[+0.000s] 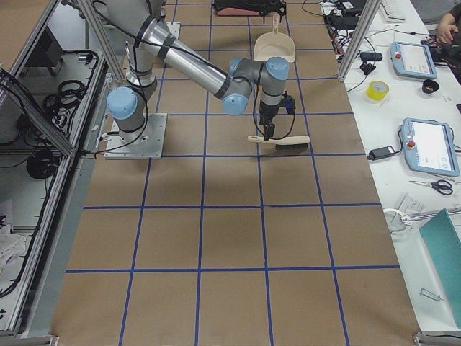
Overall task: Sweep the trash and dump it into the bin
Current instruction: 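Close the right gripper on the white brush handle and lift it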
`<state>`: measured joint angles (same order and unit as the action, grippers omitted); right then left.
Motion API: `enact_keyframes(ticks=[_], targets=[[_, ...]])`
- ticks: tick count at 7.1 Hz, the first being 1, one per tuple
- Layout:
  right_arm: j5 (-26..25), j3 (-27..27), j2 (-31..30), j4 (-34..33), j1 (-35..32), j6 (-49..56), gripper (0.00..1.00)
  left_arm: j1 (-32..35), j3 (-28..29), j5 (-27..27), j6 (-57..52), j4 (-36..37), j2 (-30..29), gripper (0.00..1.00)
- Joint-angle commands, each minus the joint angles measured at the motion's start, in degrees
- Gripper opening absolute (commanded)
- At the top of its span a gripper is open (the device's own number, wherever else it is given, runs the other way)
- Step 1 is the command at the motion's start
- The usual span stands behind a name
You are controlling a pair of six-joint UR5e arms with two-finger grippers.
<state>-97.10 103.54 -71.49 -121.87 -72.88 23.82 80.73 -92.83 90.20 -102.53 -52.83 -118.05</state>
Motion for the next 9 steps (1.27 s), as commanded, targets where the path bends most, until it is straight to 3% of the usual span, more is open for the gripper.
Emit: enact_keyframes(ticks=[1, 2, 3, 4, 5, 6, 8, 9], targets=[[0.6, 0.7, 1.2, -0.2, 1.6, 1.4, 0.94, 0.0, 2.4, 0.1, 2.9, 0.6, -2.8, 1.00], [1.0, 1.5, 1.2, 0.4, 1.6, 1.3, 0.88, -0.1, 2.2, 0.1, 2.9, 0.6, -3.1, 1.00], [1.2, 2.3, 1.2, 0.1, 1.7, 1.3, 0.87, 0.0, 1.6, 0.2, 2.9, 0.6, -3.1, 0.98], [1.2, 2.4, 1.2, -0.4, 1.6, 1.6, 0.80, 0.0, 1.4, 0.4, 2.8, 0.7, -3.1, 0.83], [1.1, 2.5, 1.2, 0.1, 1.7, 1.5, 0.67, 0.0, 1.1, 0.4, 2.5, 0.7, -3.1, 0.63], [1.1, 2.4, 1.2, 0.0, 1.6, 1.5, 0.62, 0.0, 1.2, 0.5, 2.2, 0.7, -3.0, 0.40], [1.1, 2.4, 1.2, 0.1, 1.7, 1.7, 0.45, 0.0, 1.2, 0.5, 2.5, 1.9, -2.6, 0.23], [1.1, 2.4, 1.1, 0.2, 1.7, 1.8, 0.17, 0.0, 1.1, 0.5, 2.5, 2.4, -2.7, 0.15]])
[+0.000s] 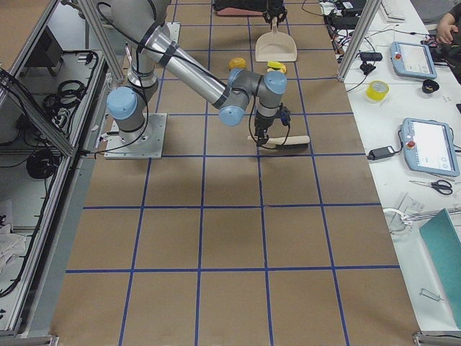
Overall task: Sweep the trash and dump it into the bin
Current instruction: 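Close the right gripper on the white brush handle and lift it, then carry the brush with the right gripper toward the sponge and peel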
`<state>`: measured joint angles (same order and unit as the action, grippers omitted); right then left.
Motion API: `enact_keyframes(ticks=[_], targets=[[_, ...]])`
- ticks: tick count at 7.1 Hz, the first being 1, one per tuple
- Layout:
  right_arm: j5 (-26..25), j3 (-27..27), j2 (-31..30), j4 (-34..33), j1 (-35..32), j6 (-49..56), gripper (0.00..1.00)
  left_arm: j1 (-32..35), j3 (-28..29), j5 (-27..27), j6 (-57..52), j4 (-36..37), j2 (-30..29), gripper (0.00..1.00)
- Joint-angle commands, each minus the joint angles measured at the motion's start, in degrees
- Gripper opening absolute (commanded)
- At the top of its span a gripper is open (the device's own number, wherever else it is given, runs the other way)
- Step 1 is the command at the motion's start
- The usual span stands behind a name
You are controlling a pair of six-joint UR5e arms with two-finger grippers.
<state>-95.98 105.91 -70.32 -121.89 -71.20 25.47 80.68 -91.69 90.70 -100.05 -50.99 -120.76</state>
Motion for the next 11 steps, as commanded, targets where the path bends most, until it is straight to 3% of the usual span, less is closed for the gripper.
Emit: enact_keyframes(ticks=[1, 3, 5, 8, 11], targets=[[-0.1, 0.0, 0.0, 0.4, -0.1, 0.1, 0.00, 0.0, -0.1, 0.0, 0.0, 0.7, 0.0, 0.12], [0.3, -0.4, -0.8, 0.4, -0.3, -0.7, 0.00, 0.0, 0.0, 0.2, -0.2, 0.7, 0.1, 0.11], [5.1, -1.2, -1.8, 2.0, -3.9, -11.1, 0.00, 0.0, 0.4, 2.2, -0.5, 0.5, -0.1, 0.11], [5.2, -1.8, -2.0, 2.0, -18.7, -28.0, 0.00, 0.0, 0.5, 3.4, -0.3, 0.0, -0.4, 0.12], [5.1, -4.5, -1.3, 3.4, -31.9, -33.7, 0.00, 0.1, 0.3, 3.3, -0.5, -0.2, -0.5, 0.12]])
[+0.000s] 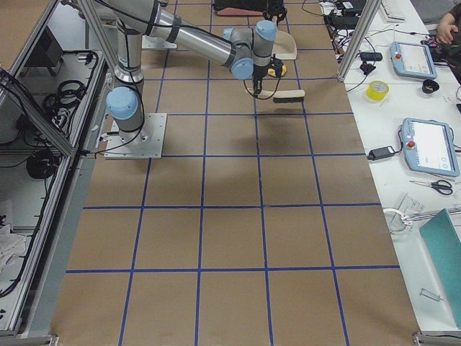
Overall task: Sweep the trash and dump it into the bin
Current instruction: 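Carry the brush with the right gripper toward the sponge and peel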
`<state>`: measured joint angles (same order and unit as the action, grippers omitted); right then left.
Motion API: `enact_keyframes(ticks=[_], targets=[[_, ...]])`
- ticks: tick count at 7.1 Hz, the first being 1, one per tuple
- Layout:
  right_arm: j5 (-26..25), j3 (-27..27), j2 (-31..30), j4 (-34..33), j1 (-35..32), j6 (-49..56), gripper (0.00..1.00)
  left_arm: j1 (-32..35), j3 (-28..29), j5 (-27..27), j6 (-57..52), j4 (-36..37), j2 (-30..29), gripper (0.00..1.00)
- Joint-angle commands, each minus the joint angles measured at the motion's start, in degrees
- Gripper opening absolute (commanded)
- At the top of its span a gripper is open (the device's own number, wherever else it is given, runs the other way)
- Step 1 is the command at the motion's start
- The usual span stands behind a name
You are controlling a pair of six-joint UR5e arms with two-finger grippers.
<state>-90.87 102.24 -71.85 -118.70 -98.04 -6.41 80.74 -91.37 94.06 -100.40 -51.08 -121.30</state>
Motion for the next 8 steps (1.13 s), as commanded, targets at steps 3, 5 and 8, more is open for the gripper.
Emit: enact_keyframes(ticks=[3, 5, 8], targets=[[-0.9, -6.7, 7.2, 0.9, -11.7, -8.8, 0.00, 0.0, 0.0, 0.2, -0.3, -0.2, 0.0, 0.12], [-0.2, -11.3, 10.7, 3.6, -14.8, -14.1, 0.00, 0.0, 0.0, 0.2, -0.4, -0.2, 0.1, 0.12], [0.1, -17.1, 16.2, 3.6, -19.2, -24.3, 0.00, 0.0, 0.0, 0.2, -0.2, -0.2, 0.1, 0.12]])
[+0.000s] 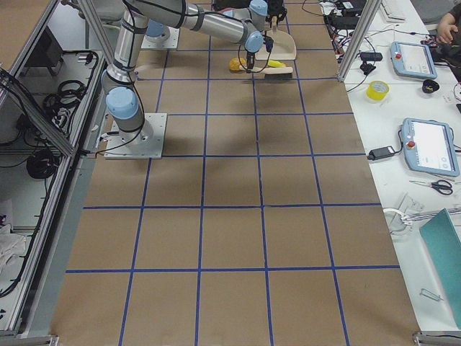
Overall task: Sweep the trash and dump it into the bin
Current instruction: 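Carry the brush with the right gripper toward the sponge and peel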
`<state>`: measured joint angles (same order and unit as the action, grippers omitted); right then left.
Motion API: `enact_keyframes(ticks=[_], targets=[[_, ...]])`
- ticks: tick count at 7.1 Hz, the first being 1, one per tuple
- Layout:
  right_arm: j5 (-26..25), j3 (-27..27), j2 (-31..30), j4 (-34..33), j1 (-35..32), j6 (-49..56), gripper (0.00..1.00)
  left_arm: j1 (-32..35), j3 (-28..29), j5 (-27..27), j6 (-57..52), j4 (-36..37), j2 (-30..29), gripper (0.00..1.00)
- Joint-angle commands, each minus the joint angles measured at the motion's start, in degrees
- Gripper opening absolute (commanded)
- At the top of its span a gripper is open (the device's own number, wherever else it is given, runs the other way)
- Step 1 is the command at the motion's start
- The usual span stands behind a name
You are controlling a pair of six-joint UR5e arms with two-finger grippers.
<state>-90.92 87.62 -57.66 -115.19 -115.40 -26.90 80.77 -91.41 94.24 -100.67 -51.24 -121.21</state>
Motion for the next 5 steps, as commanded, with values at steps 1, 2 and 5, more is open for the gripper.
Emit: enact_keyframes(ticks=[1, 2, 5], targets=[[0.7, -4.9, 3.9, 0.1, -3.7, -8.3, 0.00, 0.0, 0.0, 0.0, 0.0, 0.0, 0.0, 0.12], [3.7, -8.2, 5.8, 0.1, -5.7, -12.5, 0.00, 0.0, 0.0, 0.0, 0.1, 0.0, 0.0, 0.12], [8.6, -16.7, 10.1, 0.1, -9.3, -20.2, 0.00, 0.0, 0.0, 0.0, 0.2, 0.0, 0.0, 0.12]])
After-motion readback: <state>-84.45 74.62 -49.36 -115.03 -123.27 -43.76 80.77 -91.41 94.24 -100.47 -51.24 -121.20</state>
